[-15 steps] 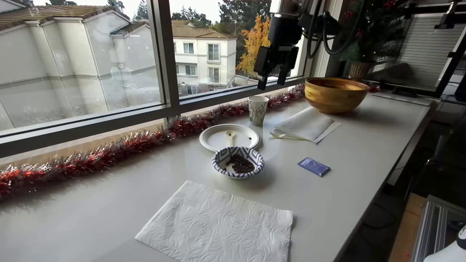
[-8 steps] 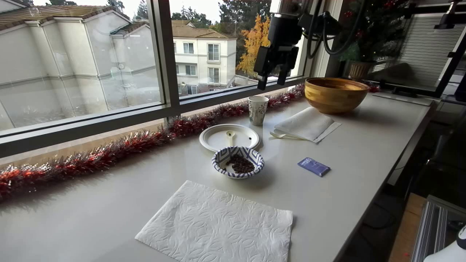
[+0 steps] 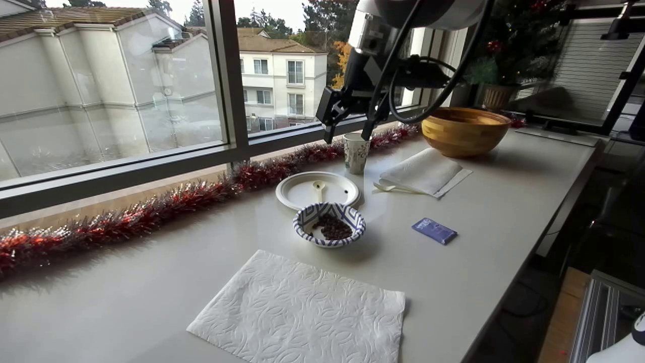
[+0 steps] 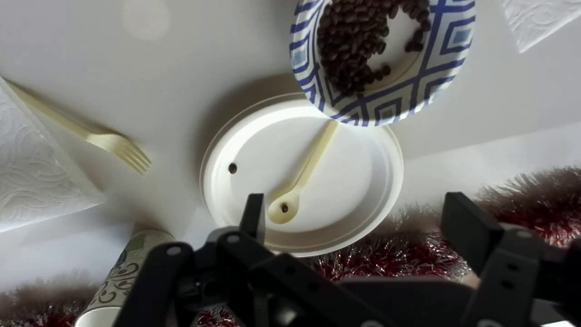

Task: Use the white spoon to place the contents in the bowl into the coffee cup on the right.

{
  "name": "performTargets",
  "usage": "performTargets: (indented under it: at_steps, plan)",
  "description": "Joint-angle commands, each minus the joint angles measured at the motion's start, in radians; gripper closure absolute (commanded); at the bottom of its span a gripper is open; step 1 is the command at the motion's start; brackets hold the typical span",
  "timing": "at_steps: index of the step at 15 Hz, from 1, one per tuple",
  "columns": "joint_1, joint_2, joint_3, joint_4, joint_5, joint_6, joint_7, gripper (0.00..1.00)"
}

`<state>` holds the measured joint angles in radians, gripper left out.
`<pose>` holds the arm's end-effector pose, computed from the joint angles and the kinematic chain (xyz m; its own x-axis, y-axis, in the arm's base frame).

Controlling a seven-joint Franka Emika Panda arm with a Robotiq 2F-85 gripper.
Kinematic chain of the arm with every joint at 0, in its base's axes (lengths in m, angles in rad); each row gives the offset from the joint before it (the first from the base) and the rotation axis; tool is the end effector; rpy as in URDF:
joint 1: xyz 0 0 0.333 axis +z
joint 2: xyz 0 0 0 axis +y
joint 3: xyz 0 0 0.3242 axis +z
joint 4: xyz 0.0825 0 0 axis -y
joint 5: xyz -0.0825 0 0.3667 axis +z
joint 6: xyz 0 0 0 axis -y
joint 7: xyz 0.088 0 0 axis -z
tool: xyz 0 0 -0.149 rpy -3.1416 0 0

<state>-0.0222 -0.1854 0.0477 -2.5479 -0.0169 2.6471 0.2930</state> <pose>0.4638 0.0117 0.3455 0.9287 -0.2493 0.2744 -0.2419 -0.9684 -0.0612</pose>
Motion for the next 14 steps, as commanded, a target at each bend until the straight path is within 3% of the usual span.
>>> performTargets:
  at_steps: [1,4,6,11,14]
  plan:
    - [-0.045,0.145,0.044,-0.007,-0.083,0.264,0.237,0.00]
    - [-0.121,0.259,0.022,0.017,-0.302,0.455,0.456,0.00]
    - [-0.103,0.301,-0.087,0.058,-0.451,0.511,0.576,0.00]
    - [0.116,0.410,-0.409,0.188,-0.799,0.495,0.898,0.00]
    - [0.279,0.473,-0.538,0.224,-0.914,0.487,1.085,0.00]
